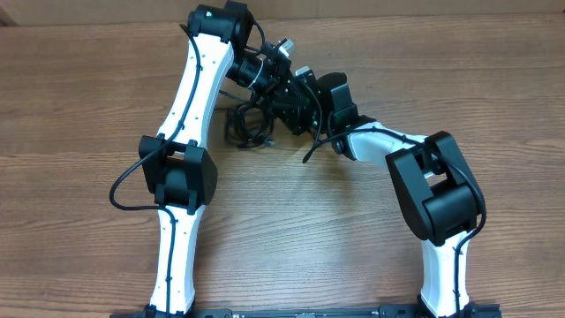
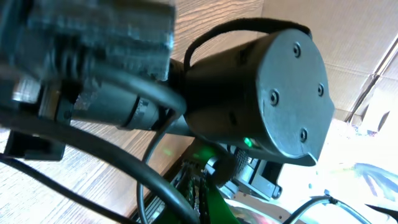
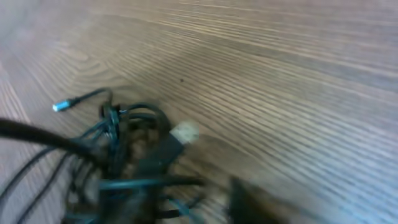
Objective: Untangle cables
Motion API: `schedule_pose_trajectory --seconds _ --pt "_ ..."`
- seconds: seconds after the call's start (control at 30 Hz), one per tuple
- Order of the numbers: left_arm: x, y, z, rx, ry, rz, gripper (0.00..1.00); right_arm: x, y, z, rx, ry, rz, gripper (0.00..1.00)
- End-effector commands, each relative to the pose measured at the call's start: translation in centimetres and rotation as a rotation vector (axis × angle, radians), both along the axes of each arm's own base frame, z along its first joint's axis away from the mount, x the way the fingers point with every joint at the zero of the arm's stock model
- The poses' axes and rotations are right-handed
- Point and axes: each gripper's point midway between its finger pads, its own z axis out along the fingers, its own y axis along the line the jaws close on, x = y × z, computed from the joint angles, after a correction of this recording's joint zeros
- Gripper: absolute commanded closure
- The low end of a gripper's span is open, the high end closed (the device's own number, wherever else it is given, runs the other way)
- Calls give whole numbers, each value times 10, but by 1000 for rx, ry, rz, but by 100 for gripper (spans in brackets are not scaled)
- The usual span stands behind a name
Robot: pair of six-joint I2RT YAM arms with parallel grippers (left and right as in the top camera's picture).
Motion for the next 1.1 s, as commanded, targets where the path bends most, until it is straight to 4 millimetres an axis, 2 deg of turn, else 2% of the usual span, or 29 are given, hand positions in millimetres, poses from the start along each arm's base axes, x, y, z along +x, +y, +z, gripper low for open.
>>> schedule_pose_trajectory --seconds 0.0,0.13,0.37,0.5,0.63,0.67,0.7,0.77,0.87,0.9,1.0,1.07 --pt "-3 -4 14 -17 -14 -1 96 12 -9 2 -20 -37 -57 96" --pt "-3 -4 14 -16 -14 -1 96 23 -28 11 -15 -46 -99 96" --pt "-3 -4 14 -16 -15 -1 96 36 -79 46 -24 -40 -197 96" --pt "-3 -2 10 10 -22 -2 96 32 -112 59 -22 46 -281 96" --pt "2 18 -18 205 -75 -9 96 14 -143 56 63 281 -435 96" --pt "4 26 -28 281 -94 -12 96 6 -144 53 88 348 -439 96" --pt "5 33 -36 349 -114 -19 96 -5 -140 50 116 418 -412 91" --pt "6 45 -49 468 -149 -35 96 -28 -124 47 171 537 -316 75" --pt "6 58 -64 615 -178 -58 96 -57 -110 42 195 673 -245 64" --pt "5 62 -70 658 -171 -63 96 -64 -106 38 180 704 -243 63" --pt "-4 73 -89 765 -124 -75 96 -75 -95 33 166 750 -231 58" --pt "-13 82 -103 826 -84 -100 96 -78 -85 31 177 782 -241 48"
